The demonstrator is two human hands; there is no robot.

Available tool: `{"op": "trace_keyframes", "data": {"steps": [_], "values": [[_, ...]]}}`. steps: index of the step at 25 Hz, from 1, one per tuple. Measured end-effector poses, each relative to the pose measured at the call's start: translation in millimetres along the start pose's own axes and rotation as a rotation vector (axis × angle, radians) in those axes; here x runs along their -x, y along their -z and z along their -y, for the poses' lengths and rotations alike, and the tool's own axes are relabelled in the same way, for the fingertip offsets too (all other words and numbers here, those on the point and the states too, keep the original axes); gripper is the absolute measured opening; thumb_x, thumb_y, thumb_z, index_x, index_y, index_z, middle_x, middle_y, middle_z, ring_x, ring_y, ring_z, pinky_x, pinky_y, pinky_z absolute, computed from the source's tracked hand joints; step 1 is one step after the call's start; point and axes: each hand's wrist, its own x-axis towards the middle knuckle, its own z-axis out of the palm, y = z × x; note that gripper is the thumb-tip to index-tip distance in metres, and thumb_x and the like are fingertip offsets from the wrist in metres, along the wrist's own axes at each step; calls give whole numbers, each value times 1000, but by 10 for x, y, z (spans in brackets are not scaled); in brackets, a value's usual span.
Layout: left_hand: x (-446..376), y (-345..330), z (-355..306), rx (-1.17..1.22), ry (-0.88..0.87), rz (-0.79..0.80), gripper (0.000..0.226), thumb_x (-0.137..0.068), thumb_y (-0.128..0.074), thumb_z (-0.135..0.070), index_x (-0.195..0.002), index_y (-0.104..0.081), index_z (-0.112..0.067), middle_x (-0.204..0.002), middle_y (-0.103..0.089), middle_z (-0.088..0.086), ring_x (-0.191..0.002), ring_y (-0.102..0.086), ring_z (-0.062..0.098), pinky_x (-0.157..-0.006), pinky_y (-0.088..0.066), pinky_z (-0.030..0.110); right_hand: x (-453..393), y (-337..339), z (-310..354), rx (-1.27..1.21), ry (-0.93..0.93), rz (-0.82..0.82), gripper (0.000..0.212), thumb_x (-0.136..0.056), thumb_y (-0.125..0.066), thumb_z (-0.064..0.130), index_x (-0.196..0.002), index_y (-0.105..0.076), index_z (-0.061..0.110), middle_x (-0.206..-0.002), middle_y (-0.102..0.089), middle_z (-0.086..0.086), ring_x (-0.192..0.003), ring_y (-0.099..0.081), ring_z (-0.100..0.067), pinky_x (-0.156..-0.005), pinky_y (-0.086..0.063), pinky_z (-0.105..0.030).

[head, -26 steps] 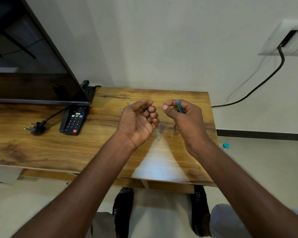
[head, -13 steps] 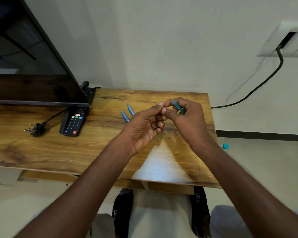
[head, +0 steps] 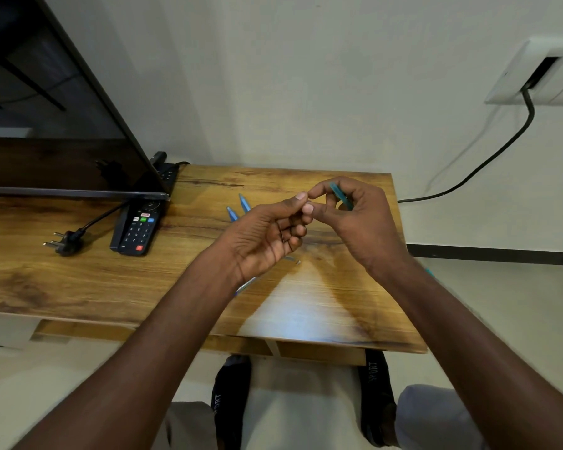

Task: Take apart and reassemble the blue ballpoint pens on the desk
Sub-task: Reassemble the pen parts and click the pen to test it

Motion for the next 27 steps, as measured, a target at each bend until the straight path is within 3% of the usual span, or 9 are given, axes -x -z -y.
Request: {"op": "trace_keyframes", "data": {"steps": [5, 8, 10, 13, 16, 21, 23, 27], "values": [[-8, 11, 5, 124, 5, -63, 7, -100, -68, -16, -100, -72, -9, -84, -71, 7, -70, -63, 12, -70, -50, 23, 27, -55, -4, -87, -125, 46, 15, -88, -84, 16, -102, -79, 15, -76, -56, -1, -67, -49, -5, -58, -42, -11], [-37, 33, 11, 166, -3, -76, 14, -101, -66, -14, -110, -73, -5, -102, -75, 14, -77, -71, 15, -72, -59, 23, 27, -35, 20, -122, -208, 46, 11, -98, -73, 14, -108, -78, 11, -70, -69, 18, -64, -60, 8, -56, -43, -7], [-45, 44, 8, 188, -14, -84, 19, -103, -64, -14, -116, -72, -3, -106, -75, 15, -82, -74, 16, -72, -63, 23, 22, -27, 33, -148, -287, 45, 15, -102, -68, 24, -110, -78, 16, -70, -69, 25, -63, -61, 11, -56, -45, -12], [-40, 43, 5, 202, -39, -109, 15, -104, -62, -12, -113, -72, -4, -99, -76, 14, -84, -76, 17, -74, -64, 24, 5, -60, 16, -195, -389, 53, 27, -106, -59, 39, -111, -80, 24, -82, -60, 10, -61, -50, 0, -59, -43, -25], [-54, 52, 15, 199, -72, -150, 17, -105, -60, -12, -116, -71, -5, -94, -77, 12, -80, -77, 15, -72, -64, 23, -15, -89, -3, -247, -381, 61, 31, -109, -49, 21, -114, -80, 24, -84, -55, 2, -66, -42, -7, -57, -42, -25], [-75, 56, 33, 224, -103, -193, 16, -104, -60, -9, -116, -69, -2, -87, -78, 11, -73, -77, 13, -72, -64, 22, 17, -94, -8, -227, -361, 78, 31, -103, -56, 5, -114, -81, 21, -86, -60, 4, -78, -48, -15, -65, -45, -30], [-64, 41, 30, 221, -119, -197, 15, -103, -61, -6, -115, -68, -1, -87, -79, 11, -74, -78, 14, -75, -64, 23, 43, -107, -11, -200, -332, 56, 27, -101, -63, 5, -115, -80, 20, -93, -66, 1, -81, -57, -11, -65, -49, -24], [-47, 9, 28, 186, -119, -212, 9, -100, -66, -8, -107, -70, -5, -81, -77, 10, -72, -75, 13, -72, -62, 22, 70, -118, -43, -207, -278, -5, 19, -93, -75, 2, -110, -81, 9, -88, -74, -2, -78, -67, -7, -62, -49, -11]]}}
